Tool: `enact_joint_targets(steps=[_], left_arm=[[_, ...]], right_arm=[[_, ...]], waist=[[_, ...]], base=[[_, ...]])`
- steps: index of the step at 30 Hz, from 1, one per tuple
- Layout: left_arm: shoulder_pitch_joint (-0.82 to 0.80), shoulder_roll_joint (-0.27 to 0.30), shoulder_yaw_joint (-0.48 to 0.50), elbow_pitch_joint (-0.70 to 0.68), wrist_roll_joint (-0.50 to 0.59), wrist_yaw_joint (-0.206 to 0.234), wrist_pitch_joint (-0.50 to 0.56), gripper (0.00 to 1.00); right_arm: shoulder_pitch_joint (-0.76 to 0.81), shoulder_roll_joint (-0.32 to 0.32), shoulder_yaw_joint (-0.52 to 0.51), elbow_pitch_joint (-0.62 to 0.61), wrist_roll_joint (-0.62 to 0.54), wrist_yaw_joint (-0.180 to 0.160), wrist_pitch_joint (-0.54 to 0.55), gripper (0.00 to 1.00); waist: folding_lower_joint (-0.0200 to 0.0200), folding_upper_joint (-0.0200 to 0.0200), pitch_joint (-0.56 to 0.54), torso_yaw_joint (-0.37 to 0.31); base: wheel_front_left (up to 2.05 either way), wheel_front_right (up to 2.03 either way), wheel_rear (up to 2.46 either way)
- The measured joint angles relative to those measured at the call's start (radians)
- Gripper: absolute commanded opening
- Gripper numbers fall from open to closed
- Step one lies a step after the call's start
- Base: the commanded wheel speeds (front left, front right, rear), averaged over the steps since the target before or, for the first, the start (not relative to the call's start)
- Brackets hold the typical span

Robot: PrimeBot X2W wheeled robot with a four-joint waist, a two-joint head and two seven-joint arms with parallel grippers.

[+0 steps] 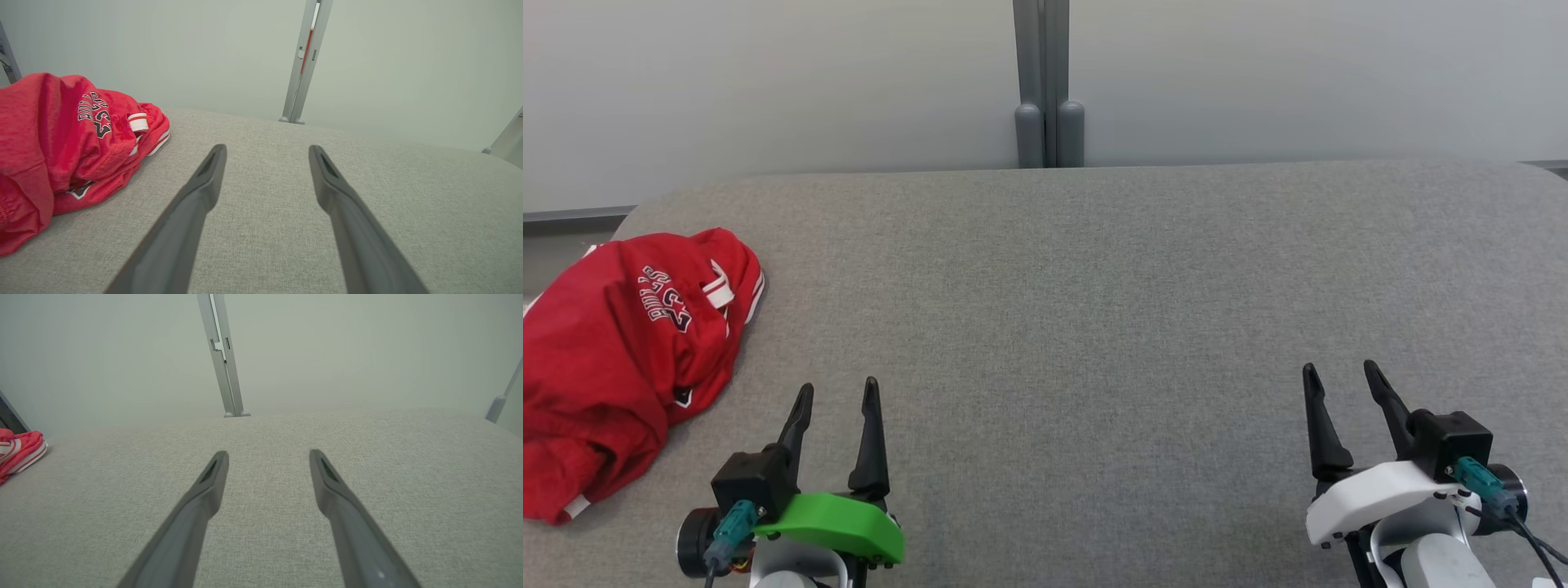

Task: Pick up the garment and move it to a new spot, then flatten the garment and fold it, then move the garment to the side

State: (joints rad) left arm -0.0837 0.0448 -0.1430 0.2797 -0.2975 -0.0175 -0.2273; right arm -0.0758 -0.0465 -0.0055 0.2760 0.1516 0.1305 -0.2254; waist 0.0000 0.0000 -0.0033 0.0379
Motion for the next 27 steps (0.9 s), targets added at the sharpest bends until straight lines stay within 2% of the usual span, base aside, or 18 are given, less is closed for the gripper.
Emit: enact_joint_targets(steps=[20,27], left_arm=[[0.000,0.002,-0.010,0.018,0.103,0.005,-0.037,1.00],[0.000,0.002,-0.011,0.020,0.103,0.005,-0.037,1.00]], right_arm=[[0.001,-0.001,0.014,0.010,-0.129,0.000,-0.037,1.00],[0.001,-0.002,0.012,0.010,-0.130,0.000,-0.037,1.00]], waist=[[0.0000,0.0000,-0.002,0.000],[0.0000,0.0000,-0.003,-0.003]], base=[[0.00,0.00,0.00],[0.00,0.00,0.00]])
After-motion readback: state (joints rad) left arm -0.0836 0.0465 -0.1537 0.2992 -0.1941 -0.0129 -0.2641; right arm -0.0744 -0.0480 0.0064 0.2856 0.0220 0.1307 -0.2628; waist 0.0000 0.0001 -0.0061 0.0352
